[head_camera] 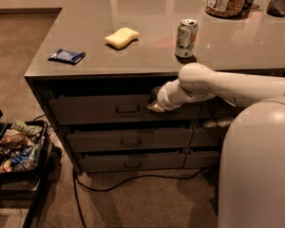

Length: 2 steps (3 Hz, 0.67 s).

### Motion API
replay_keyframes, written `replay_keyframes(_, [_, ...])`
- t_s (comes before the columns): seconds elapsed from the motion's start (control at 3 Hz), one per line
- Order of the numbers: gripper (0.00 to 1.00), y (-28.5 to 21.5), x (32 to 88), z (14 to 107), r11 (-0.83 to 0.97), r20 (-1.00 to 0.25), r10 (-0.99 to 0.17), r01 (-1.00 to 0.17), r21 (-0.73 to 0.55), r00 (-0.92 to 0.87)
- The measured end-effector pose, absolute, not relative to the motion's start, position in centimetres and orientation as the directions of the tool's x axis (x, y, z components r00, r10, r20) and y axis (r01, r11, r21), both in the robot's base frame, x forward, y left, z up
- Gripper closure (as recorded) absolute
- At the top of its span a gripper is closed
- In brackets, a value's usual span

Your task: Open top drawer

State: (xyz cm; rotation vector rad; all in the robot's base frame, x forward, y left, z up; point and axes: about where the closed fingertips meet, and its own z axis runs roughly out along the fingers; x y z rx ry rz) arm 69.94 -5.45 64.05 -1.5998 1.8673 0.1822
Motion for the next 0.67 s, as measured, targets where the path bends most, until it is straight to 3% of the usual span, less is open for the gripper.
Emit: replay_keyframes(0.67, [0.72, -5.23, 70.39, 64.37, 0.241, -0.559, -0.828, -0.921, -0.306, -0.031])
